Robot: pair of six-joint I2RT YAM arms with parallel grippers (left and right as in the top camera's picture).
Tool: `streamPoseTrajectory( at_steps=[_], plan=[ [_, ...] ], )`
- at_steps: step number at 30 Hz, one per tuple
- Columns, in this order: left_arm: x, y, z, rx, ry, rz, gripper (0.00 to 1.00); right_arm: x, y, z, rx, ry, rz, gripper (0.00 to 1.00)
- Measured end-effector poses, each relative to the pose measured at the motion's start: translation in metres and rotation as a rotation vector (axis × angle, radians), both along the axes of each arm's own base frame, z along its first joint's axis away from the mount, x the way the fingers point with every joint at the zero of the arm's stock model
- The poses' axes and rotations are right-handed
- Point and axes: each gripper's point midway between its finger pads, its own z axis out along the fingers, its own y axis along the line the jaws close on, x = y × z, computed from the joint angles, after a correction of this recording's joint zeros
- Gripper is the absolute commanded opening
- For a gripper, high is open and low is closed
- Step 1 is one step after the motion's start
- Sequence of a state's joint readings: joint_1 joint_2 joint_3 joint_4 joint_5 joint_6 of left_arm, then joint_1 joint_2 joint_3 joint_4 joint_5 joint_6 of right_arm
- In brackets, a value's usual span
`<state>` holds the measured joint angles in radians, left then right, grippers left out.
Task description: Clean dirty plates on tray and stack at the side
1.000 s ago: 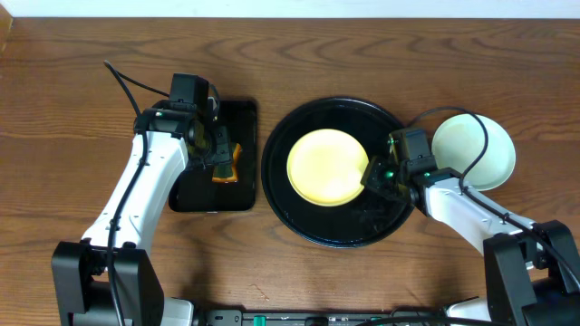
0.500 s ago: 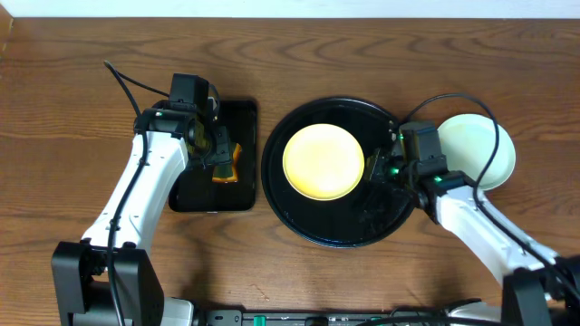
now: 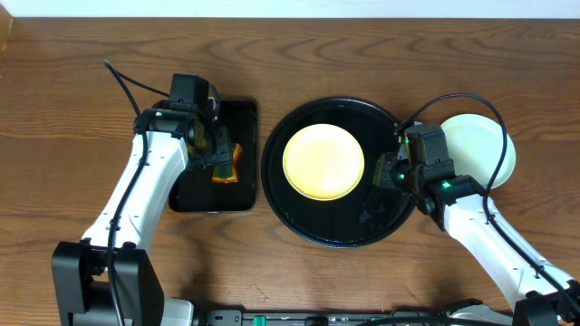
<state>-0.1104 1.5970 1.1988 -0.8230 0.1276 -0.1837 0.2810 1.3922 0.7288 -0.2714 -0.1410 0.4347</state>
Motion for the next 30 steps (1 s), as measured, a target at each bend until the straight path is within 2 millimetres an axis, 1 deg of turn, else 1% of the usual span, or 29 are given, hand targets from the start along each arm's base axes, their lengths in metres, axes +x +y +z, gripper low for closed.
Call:
streamPoseTrajectory(
  at_steps=[3, 5, 6, 7, 8, 10, 12, 14, 15, 17, 18, 20, 25, 28, 30],
  plan=[
    [0.0, 0.0, 0.0, 0.0, 0.0, 0.0, 0.54, -0.003, 0.001, -0.001, -0.015, 0.007, 0.031, 0.04],
    [0.0, 0.0, 0.0, 0.0, 0.0, 0.0, 0.54, -0.008, 0.0, -0.003, -0.029, 0.027, 0.053, 0.11],
    [0.0, 0.0, 0.0, 0.0, 0.0, 0.0, 0.54, -0.01, 0.0, -0.002, -0.04, 0.04, 0.069, 0.17],
    [0.0, 0.0, 0.0, 0.0, 0.0, 0.0, 0.54, -0.011, 0.0, 0.001, -0.049, 0.048, 0.081, 0.2],
    [0.0, 0.0, 0.0, 0.0, 0.0, 0.0, 0.54, -0.01, 0.0, 0.005, -0.056, 0.05, 0.094, 0.23],
    [0.0, 0.0, 0.0, 0.0, 0.0, 0.0, 0.54, -0.004, 0.003, 0.019, -0.065, 0.031, 0.117, 0.29],
    [0.0, 0.0, 0.0, 0.0, -0.001, 0.0, 0.54, 0.007, 0.006, 0.036, -0.069, -0.009, 0.137, 0.3],
    [0.0, 0.0, 0.0, 0.0, -0.001, 0.0, 0.54, 0.016, 0.009, 0.049, -0.069, -0.045, 0.146, 0.29],
    [0.0, 0.0, 0.0, 0.0, -0.001, 0.0, 0.54, 0.02, 0.01, 0.054, -0.069, -0.06, 0.15, 0.29],
    [0.0, 0.0, 0.0, 0.0, -0.002, 0.0, 0.54, 0.025, 0.011, 0.057, -0.07, -0.071, 0.155, 0.3],
    [0.0, 0.0, 0.0, 0.0, -0.002, 0.0, 0.54, 0.026, 0.012, 0.054, -0.073, -0.067, 0.157, 0.3],
    [0.0, 0.0, 0.0, 0.0, -0.002, 0.0, 0.54, 0.026, 0.012, 0.044, -0.081, -0.039, 0.161, 0.3],
    [0.0, 0.0, 0.0, 0.0, -0.002, 0.0, 0.54, 0.027, 0.014, -0.001, -0.103, 0.072, 0.171, 0.3],
    [0.001, 0.0, 0.0, 0.0, -0.004, 0.0, 0.54, 0.03, 0.019, -0.023, -0.11, 0.103, 0.181, 0.3],
    [0.001, 0.0, 0.0, 0.0, -0.004, 0.0, 0.54, 0.032, 0.025, -0.034, -0.11, 0.111, 0.192, 0.31]
  ],
)
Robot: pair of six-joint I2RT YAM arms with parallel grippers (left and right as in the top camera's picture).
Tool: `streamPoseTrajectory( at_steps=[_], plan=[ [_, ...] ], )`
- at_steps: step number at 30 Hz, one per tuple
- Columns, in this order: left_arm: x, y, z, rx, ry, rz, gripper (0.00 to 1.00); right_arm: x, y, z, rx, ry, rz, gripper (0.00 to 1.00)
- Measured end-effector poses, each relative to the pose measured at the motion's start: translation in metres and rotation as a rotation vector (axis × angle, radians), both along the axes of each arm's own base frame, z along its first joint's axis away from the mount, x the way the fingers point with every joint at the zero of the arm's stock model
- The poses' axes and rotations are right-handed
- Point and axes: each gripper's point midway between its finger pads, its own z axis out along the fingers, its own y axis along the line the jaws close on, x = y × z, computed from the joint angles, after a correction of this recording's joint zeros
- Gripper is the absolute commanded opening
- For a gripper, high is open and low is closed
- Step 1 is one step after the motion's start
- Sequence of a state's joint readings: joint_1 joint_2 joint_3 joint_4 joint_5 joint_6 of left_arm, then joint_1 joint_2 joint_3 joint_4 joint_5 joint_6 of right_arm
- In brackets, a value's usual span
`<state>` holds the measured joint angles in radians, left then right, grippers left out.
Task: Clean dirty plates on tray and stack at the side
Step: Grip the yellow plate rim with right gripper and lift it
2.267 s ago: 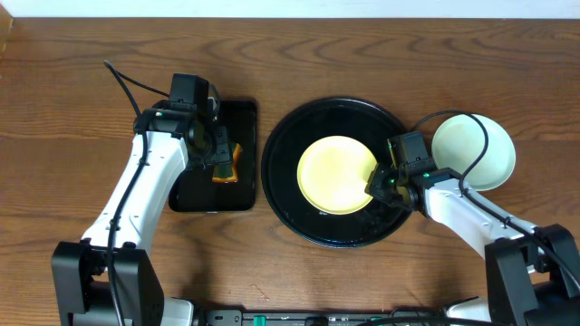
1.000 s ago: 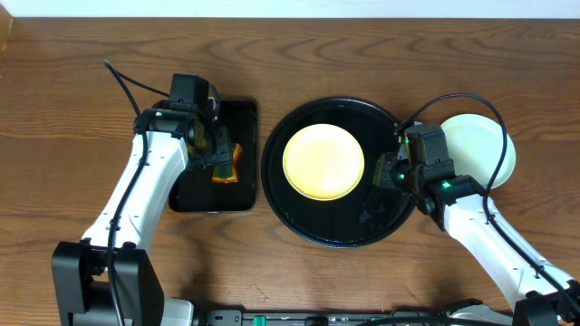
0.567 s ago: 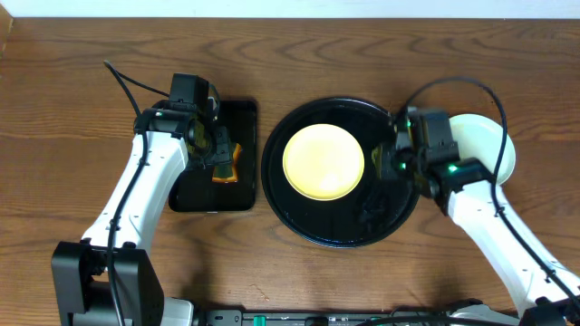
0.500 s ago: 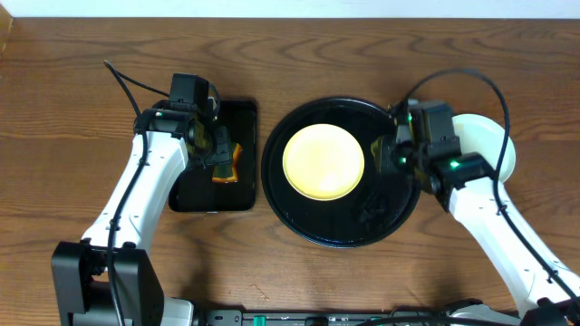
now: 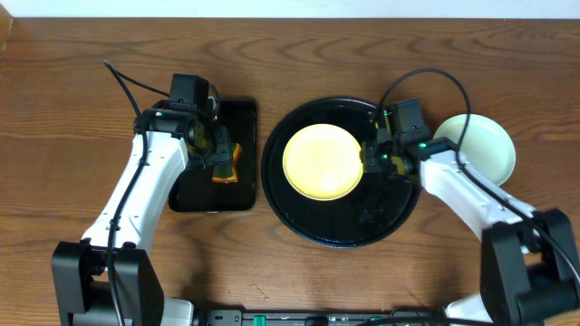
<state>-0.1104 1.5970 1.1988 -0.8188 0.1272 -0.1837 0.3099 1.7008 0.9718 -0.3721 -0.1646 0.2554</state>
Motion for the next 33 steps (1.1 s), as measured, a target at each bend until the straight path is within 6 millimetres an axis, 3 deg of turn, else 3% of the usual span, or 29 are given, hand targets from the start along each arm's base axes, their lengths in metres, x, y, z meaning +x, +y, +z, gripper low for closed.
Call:
streamPoseTrajectory(
  at_steps=[4, 8, 17, 21, 28, 33],
  plan=[
    [0.0, 0.0, 0.0, 0.0, 0.0, 0.0, 0.54, -0.001, 0.008, -0.017, -0.006, 0.025, 0.015, 0.27],
    [0.0, 0.0, 0.0, 0.0, 0.0, 0.0, 0.54, -0.002, 0.01, -0.037, -0.008, 0.063, 0.004, 0.01],
    [0.0, 0.0, 0.0, 0.0, 0.0, 0.0, 0.54, 0.005, 0.008, -0.034, -0.004, 0.056, -0.062, 0.01],
    [0.0, 0.0, 0.0, 0.0, 0.0, 0.0, 0.54, 0.008, -0.004, -0.027, -0.045, 0.031, -0.099, 0.01],
    [0.0, 0.0, 0.0, 0.0, 0.0, 0.0, 0.54, 0.02, -0.04, 0.01, -0.099, -0.064, -0.198, 0.01],
    [0.0, 0.0, 0.0, 0.0, 0.0, 0.0, 0.54, 0.022, -0.063, 0.017, -0.153, -0.079, -0.246, 0.01]
  ],
)
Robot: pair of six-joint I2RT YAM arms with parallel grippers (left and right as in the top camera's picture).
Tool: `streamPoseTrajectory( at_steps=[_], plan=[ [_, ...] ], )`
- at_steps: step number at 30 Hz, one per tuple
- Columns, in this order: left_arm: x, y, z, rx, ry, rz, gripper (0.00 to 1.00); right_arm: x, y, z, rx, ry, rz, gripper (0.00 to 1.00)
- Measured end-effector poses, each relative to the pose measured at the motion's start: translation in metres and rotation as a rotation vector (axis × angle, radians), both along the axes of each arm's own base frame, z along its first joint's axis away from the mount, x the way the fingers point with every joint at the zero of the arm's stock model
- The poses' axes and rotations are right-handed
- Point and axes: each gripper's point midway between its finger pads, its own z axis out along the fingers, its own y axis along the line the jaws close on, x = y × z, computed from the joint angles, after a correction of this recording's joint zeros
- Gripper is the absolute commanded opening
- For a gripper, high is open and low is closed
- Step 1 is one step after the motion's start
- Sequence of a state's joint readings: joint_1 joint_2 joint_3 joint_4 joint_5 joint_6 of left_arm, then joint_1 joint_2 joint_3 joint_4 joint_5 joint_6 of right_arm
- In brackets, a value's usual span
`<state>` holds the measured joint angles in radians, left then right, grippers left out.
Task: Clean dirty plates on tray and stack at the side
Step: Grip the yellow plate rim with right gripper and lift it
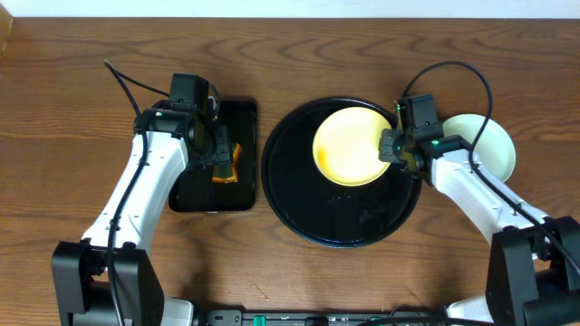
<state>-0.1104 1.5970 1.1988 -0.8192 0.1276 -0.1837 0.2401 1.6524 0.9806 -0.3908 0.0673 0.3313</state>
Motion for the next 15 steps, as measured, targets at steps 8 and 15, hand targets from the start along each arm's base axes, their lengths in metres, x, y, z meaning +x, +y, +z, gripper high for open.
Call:
streamPoseTrajectory(
  at_steps=[8, 15],
  plan=[
    [0.0, 0.0, 0.0, 0.0, 0.0, 0.0, 0.54, 0.0, -0.021, 0.033, -0.086, -0.074, 0.02, 0.01],
    [0.0, 0.0, 0.0, 0.0, -0.002, 0.0, 0.54, 0.0, -0.03, 0.081, -0.157, -0.203, 0.067, 0.01]
  ],
)
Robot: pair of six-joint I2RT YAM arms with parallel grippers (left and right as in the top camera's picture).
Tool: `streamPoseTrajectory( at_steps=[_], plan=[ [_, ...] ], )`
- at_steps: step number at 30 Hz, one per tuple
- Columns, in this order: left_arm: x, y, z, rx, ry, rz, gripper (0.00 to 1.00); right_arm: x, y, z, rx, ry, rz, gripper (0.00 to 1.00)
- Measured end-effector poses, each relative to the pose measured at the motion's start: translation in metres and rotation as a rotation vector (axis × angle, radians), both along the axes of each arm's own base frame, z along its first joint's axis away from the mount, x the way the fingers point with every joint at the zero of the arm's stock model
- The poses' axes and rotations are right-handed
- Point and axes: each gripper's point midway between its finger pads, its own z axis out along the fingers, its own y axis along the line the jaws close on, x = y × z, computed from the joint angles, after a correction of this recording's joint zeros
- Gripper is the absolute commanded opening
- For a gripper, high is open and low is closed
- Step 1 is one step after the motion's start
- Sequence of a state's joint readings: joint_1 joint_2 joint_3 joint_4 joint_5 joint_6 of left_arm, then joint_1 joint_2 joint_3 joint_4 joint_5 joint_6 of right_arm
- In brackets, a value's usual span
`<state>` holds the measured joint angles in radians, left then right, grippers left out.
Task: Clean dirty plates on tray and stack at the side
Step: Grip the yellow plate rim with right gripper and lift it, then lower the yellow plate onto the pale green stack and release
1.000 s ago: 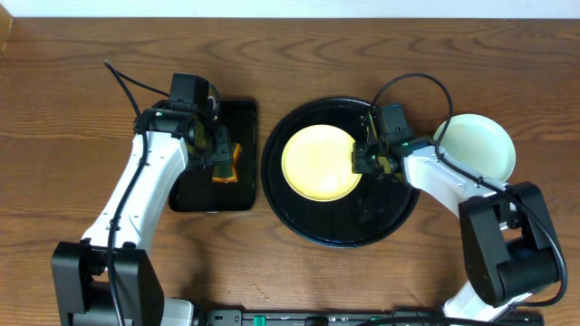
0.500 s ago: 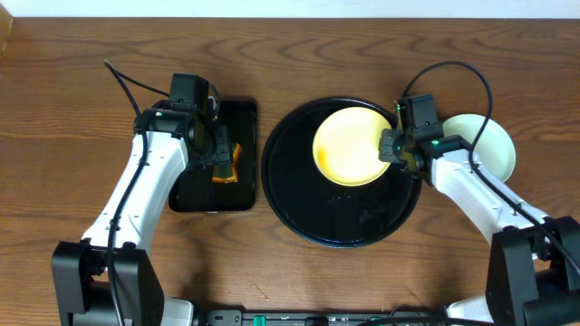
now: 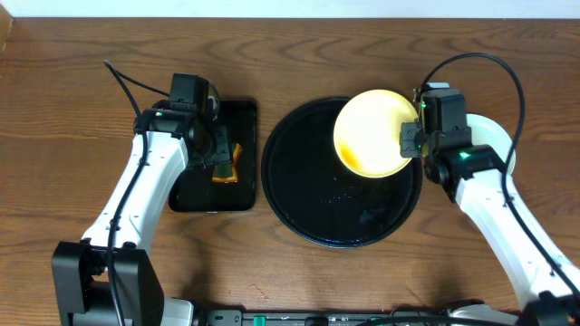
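Observation:
A yellow plate (image 3: 372,131) hangs over the right rim of the round black tray (image 3: 308,204), held at its right edge by my right gripper (image 3: 407,140), which is shut on it. A pale green plate (image 3: 500,149) lies on the table right of the tray, mostly hidden under my right arm. My left gripper (image 3: 220,158) is over the small black rectangular tray (image 3: 204,195), shut on an orange and green sponge (image 3: 227,166).
The wooden table runs around both trays. A black cable loops above my right wrist (image 3: 471,68). Another cable trails from my left arm (image 3: 127,81) at the back left.
My right gripper has carried the yellow plate further right and slightly up, from inside the tray's right part to over its right rim. The left arm has not moved.
The yellow plate lay in the middle of the black tray with my right gripper at the tray's right edge. Then the gripper reached the plate's right rim. Later the plate was shifted right within the tray, and now it hangs over the right rim.

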<state>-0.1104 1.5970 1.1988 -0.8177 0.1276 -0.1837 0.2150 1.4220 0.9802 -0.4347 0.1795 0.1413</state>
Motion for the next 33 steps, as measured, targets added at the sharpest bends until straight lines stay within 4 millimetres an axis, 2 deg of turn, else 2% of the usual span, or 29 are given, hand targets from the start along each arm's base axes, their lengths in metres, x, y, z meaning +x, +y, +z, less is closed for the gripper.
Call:
streamPoseTrajectory(
  at_steps=[5, 10, 14, 24, 27, 33],
  plan=[
    [0.002, 0.0, 0.0, -0.001, -0.006, 0.0, 0.54, -0.001, -0.013, 0.018, -0.093, -0.048, -0.008, 0.01],
    [0.002, 0.0, 0.001, -0.001, -0.009, 0.0, 0.54, 0.004, -0.021, 0.038, -0.27, -0.121, -0.015, 0.01],
    [0.003, 0.0, 0.001, -0.001, -0.013, 0.0, 0.54, 0.005, -0.013, 0.054, -0.425, -0.175, 0.014, 0.01],
    [0.003, 0.0, 0.001, -0.001, -0.013, 0.0, 0.54, -0.001, 0.034, 0.1, -0.669, -0.339, 0.067, 0.01],
    [0.003, 0.0, 0.001, -0.001, -0.013, 0.0, 0.55, -0.003, 0.039, 0.108, -0.708, -0.364, 0.058, 0.01],
    [0.003, 0.0, 0.001, -0.002, -0.014, 0.0, 0.54, -0.006, 0.031, 0.115, -0.761, -0.366, 0.013, 0.01]
  ],
)
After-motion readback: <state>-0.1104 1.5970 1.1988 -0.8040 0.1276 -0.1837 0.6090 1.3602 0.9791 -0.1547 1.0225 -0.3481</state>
